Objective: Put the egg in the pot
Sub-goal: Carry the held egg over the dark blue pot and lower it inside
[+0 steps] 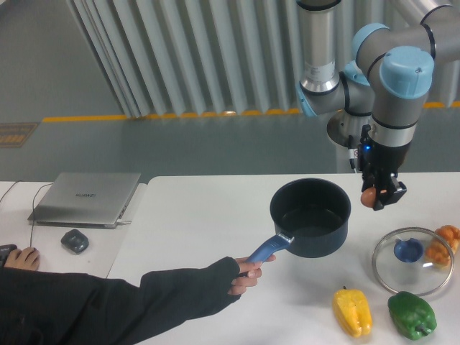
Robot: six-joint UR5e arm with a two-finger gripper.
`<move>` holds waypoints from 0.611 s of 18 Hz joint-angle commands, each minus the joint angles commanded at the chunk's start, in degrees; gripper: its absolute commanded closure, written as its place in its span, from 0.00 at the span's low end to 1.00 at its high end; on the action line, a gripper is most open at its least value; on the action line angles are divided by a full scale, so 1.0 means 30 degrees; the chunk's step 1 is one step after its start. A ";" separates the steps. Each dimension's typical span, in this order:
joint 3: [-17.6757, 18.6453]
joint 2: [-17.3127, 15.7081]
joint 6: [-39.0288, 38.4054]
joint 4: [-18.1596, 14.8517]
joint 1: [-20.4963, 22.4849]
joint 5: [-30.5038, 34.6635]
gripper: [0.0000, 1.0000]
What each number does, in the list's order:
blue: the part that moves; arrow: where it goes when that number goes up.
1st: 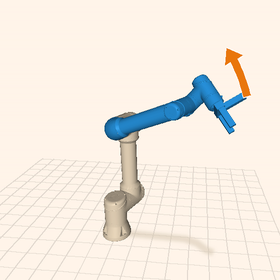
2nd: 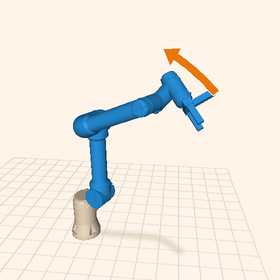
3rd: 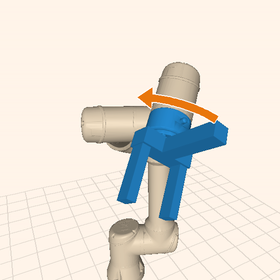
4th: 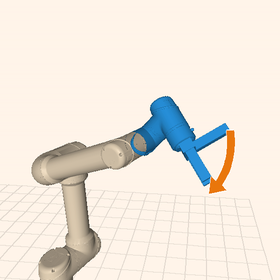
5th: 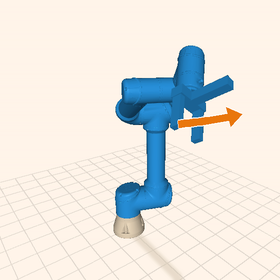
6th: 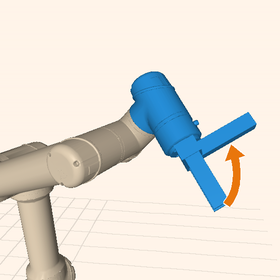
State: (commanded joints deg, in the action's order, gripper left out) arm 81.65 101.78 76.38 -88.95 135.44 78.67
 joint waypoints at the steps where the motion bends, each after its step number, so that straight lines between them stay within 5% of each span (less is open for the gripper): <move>1: 0.0000 0.0000 -0.0060 0.0000 -0.0059 -0.0088 0.67; 11: -0.0205 0.0292 -0.2166 0.0640 -0.1787 -0.0968 0.67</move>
State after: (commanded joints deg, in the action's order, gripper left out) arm 81.04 102.65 69.89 -87.02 130.08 75.76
